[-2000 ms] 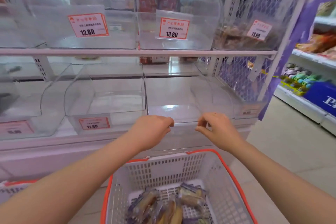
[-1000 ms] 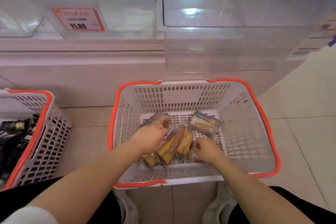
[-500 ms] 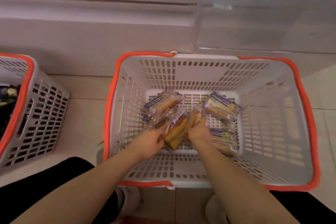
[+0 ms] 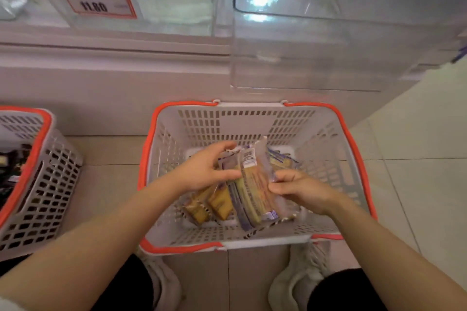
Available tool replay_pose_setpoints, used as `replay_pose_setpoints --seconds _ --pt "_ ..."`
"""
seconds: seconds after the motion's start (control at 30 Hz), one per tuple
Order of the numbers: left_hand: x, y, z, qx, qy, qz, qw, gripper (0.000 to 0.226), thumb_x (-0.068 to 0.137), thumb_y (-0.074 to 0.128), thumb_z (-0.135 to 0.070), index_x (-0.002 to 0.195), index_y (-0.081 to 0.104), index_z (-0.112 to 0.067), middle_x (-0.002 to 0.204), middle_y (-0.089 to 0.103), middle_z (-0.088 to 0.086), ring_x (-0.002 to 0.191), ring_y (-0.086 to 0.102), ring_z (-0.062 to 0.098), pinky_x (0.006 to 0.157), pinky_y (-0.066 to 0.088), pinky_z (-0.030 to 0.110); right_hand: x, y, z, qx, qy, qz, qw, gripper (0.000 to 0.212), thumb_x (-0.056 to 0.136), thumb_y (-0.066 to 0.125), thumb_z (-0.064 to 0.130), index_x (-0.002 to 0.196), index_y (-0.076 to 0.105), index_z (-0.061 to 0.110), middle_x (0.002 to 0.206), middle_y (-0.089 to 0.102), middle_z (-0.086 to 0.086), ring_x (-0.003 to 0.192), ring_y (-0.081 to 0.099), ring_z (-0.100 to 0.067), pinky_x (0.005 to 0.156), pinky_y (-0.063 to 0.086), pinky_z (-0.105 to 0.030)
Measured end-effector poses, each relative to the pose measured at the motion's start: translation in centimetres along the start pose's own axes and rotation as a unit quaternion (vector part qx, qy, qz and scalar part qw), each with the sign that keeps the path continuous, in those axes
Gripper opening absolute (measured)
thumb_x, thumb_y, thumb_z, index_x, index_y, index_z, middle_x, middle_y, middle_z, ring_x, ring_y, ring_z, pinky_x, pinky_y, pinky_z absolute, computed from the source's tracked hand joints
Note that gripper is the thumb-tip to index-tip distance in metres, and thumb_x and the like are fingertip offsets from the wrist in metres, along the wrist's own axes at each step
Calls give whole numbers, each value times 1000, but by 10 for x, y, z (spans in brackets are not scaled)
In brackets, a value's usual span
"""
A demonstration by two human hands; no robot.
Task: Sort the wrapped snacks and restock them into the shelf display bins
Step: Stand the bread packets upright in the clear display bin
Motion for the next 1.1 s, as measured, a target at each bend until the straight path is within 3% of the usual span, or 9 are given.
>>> replay_pose_setpoints --seconds 0.1,0.2,0.37,0.47,0.6,0.73,0.87,0.97,1.1 --pt "-14 -6 -41 44 63 68 995 82 72 78 -28 140 34 -22 134 47 -5 124 43 6 102 34 19 -27 8 31 -169 -56 18 984 15 84 61 2 71 58 9 67 55 7 64 51 -1 66 41 -16" --pt "-32 -16 -85 177 182 33 967 55 69 81 -27 116 56 -12 102 54 -8 98 51 7 81 35 11 -43 9 50 -280 -106 -47 953 12 84 65 10 75 59 8 71 51 0 65 46 -5 64 37 -19" --pt "-69 -39 -140 222 299 -82 924 30 74 75 -13 99 63 -3 96 62 9 91 57 20 80 45 33 -59 3 37 76 -21 -204 976 35 94 42 47 105 62 21 104 62 9 98 56 -10 84 45 -34" --pt "-91 -42 -173 251 376 -113 885 23 73 71 -8 94 65 -2 94 64 11 91 52 15 80 43 31 -67 21 27 245 64 -124 959 43 89 49 49 112 64 16 115 64 -7 96 65 -29 81 54 -40" --pt "-117 -35 -201 335 472 -173 797 28 78 66 -18 104 67 -7 108 63 16 106 46 24 91 45 36 -75 37 55 305 7 -56 951 39 84 53 33 110 64 7 94 68 -14 75 67 -21 71 56 -30" --pt "-118 -71 -180 170 287 -349 876 73 76 70 -14 139 32 -20 145 21 6 134 20 16 114 18 27 -82 18 96 346 -170 -134 913 36 87 53 12 122 52 4 85 68 -10 64 67 -15 57 58 -26" --pt "-96 -71 -139 -317 20 -233 919 35 96 42 -33 128 48 -19 123 61 -1 109 58 10 98 43 33 -105 -2 132 239 -278 -236 900 21 88 55 2 104 55 16 84 70 2 70 69 -8 58 57 -25" --pt "-90 -59 -145 -240 9 -167 956 36 88 52 -45 119 52 -26 96 71 -10 85 68 8 77 53 30 -106 0 141 197 -291 -238 905 25 85 60 6 106 56 19 91 73 6 80 71 -12 60 57 -28" --pt "-85 -74 -153 -284 43 -236 928 24 86 62 -21 109 55 -23 92 72 -4 79 70 11 67 55 26 -99 0 147 280 -287 -268 876 27 92 52 30 109 58 11 89 72 -2 71 71 -13 54 56 -32"
Point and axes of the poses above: each hand's wrist, its own x-axis towards the middle knuckle, its own y-axis out of the palm, z = x × y, the point moved 7 cm from there along x, towards the middle knuckle
